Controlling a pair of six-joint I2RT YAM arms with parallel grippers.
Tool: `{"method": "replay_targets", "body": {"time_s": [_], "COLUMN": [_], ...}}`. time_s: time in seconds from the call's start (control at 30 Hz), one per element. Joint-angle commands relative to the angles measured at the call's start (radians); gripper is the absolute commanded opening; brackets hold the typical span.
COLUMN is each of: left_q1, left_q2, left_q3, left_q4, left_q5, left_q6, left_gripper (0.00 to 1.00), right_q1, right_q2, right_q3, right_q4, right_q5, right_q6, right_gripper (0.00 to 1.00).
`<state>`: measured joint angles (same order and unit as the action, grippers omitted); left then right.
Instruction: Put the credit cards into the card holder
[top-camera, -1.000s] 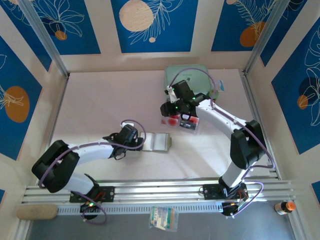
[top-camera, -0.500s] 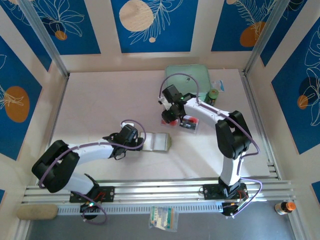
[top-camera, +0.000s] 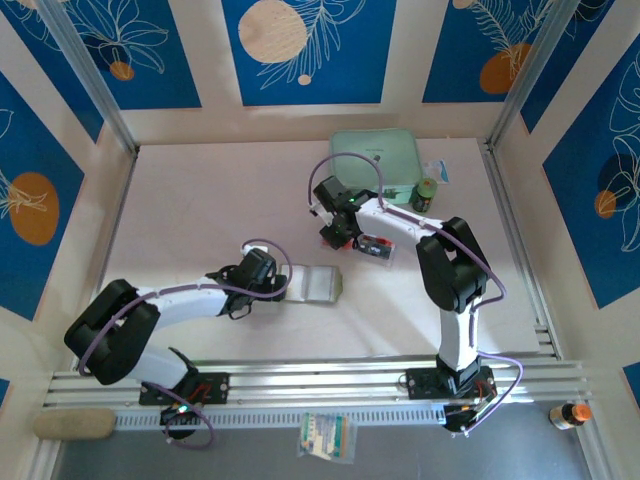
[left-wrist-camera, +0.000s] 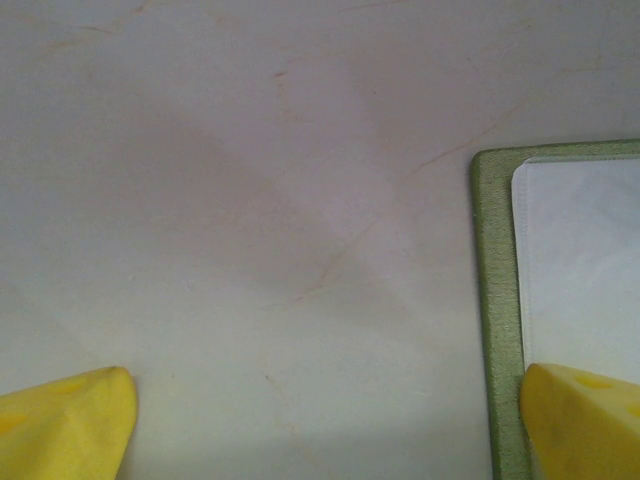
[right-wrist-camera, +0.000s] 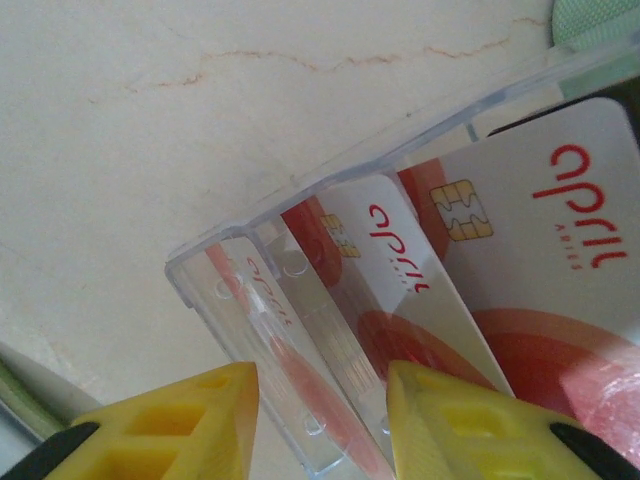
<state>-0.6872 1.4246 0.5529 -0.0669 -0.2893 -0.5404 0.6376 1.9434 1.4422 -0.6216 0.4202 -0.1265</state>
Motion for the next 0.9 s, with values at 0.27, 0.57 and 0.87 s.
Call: {"method": "replay_targets", "body": {"time_s": [0.27, 0.57, 0.87], "left_q1": [0.01, 0.011, 0.011], "left_q2": [0.025, 0.023, 0.014], "left_q3": [0.022, 0.023, 0.023], "left_q4": [0.002, -0.002, -0.007], "left_q5": [0.025, 0.027, 0.029], "left_q6": [0.013, 0.013, 0.013], "left_gripper": [0.98, 0.97, 0.97], "right_q1": [-0.004, -0.01, 0.02], "right_q2": [0.027, 0.004, -0.097], "right_q3": [0.018, 0.023, 0.021], "right_q4": [-0.012, -0.001, 0.026], "right_q5": [-0.004, -0.008, -0.026], "right_q6": [-0.018, -0.043, -0.061], "right_gripper": [0.12, 0.01, 0.0]}}
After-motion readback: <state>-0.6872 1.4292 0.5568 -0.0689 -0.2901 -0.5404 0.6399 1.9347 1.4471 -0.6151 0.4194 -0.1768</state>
